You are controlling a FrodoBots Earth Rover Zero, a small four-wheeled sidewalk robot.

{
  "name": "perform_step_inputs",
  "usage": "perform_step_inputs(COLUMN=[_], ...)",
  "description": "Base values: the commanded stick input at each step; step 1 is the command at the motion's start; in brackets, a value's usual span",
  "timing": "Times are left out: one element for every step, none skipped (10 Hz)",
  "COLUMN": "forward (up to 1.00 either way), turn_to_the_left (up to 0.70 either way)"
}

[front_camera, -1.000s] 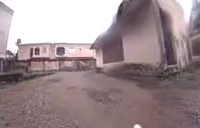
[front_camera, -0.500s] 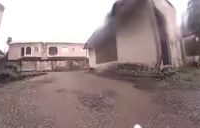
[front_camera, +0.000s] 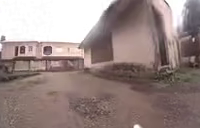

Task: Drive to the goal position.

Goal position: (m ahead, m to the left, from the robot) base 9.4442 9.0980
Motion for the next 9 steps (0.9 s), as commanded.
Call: perform_step_inputs(forward=[0.5,0.5,0.5,0.5,0.5,0.5,0.5,0.5,0.5], turn_to_the_left=[0.21,0.21,0.21,-0.11,-0.29,-0.29,-0.29,-0.29,-0.29])
